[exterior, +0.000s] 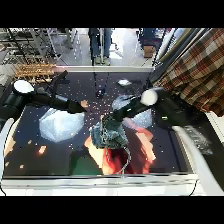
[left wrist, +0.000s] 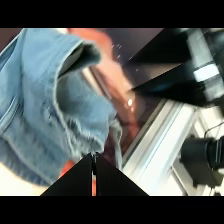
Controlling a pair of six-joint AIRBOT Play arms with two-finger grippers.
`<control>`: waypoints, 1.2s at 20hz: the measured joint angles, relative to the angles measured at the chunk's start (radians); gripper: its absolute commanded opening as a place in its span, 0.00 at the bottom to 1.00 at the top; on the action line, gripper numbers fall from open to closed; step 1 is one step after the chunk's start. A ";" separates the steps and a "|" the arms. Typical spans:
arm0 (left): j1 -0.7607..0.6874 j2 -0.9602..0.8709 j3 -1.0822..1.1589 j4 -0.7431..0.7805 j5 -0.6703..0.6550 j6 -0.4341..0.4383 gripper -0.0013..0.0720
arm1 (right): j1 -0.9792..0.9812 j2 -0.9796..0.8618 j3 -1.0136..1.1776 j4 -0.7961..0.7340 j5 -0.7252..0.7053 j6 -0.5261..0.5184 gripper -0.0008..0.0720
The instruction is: Fold the clothes and pants, and hang the long-sleeved shirts on hangers.
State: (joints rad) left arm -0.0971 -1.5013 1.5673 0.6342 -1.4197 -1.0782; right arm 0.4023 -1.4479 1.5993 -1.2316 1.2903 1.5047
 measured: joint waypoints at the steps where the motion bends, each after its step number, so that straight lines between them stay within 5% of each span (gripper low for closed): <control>1: -0.024 -0.005 0.000 -0.013 0.018 0.014 0.04 | -0.038 0.034 0.004 0.000 0.016 -0.003 0.75; 8: -0.253 -0.166 0.000 0.029 0.139 0.074 0.03 | -0.305 0.107 -0.230 0.172 0.042 -0.119 0.89; 14: -0.283 -0.360 0.000 0.110 0.193 -0.020 0.03 | -0.364 -0.016 -0.511 0.462 -0.101 -0.333 0.96; 18: -0.241 -0.417 0.000 0.140 0.184 -0.083 0.03 | -0.346 -0.198 -0.453 0.621 -0.148 -0.408 0.96; 22: -0.207 -0.433 0.001 0.154 0.137 -0.103 0.03 | -0.286 -0.361 -0.312 0.672 -0.137 -0.356 0.95; 23: -0.203 -0.434 0.001 0.156 0.126 -0.105 0.03 | -0.268 -0.393 -0.279 0.673 -0.125 -0.341 0.75; 24: -0.201 -0.436 0.001 0.158 0.113 -0.105 0.03 | -0.246 -0.421 -0.246 0.682 -0.112 -0.326 0.43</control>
State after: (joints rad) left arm -0.2977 -1.9369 1.5684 0.7921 -1.3067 -1.1831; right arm 0.1566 -1.8687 1.3537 -0.5499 1.1786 1.1786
